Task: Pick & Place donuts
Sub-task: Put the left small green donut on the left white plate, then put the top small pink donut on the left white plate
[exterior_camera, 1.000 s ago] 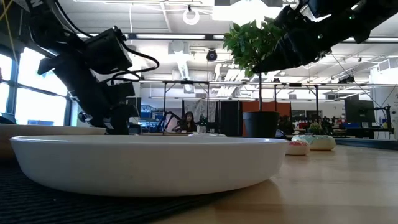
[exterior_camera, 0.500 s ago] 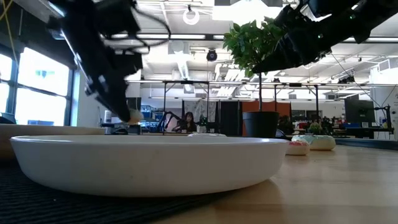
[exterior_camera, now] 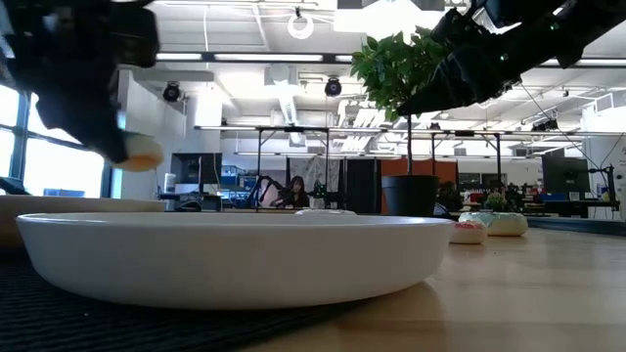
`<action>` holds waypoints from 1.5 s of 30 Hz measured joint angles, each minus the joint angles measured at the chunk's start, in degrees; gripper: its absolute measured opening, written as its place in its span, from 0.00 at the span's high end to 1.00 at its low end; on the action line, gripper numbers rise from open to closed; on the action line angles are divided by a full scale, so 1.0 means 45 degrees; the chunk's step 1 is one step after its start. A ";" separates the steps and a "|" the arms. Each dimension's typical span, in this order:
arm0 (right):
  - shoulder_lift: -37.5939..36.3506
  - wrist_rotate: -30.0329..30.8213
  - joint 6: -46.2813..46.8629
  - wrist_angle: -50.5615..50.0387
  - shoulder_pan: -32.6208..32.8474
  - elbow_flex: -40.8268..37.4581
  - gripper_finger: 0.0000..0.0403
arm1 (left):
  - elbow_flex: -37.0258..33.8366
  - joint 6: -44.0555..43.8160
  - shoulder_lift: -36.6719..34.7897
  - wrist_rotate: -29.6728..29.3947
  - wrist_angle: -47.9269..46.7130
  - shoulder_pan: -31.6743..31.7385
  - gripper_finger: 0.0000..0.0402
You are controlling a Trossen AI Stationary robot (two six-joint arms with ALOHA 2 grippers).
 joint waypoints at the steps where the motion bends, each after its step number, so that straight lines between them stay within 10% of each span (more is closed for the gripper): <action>1: 0.0000 0.0000 0.0000 0.0000 0.0000 0.0000 0.54 | 0.0000 -0.0315 0.0062 -0.0034 -0.0132 -0.0235 0.89; 10: 0.0000 -0.0614 0.0333 0.0354 0.0000 0.0000 0.54 | 0.0000 -0.2775 0.1602 0.0663 -0.2108 -0.0637 0.80; 28: 0.0000 -0.1365 0.0340 0.0669 0.0005 0.0000 0.54 | 0.2005 -0.0712 0.1809 0.0223 -0.2918 -0.0265 0.50; 36: 0.0000 -0.1379 0.0267 0.1107 0.0005 0.0000 0.54 | 0.3075 0.2833 0.1804 -0.0982 -0.4077 0.2473 0.50; 45: -0.0005 -0.1681 0.0238 0.1197 0.0005 0.0000 0.54 | 0.3089 0.7819 0.2142 -0.1063 -0.0844 0.7335 0.50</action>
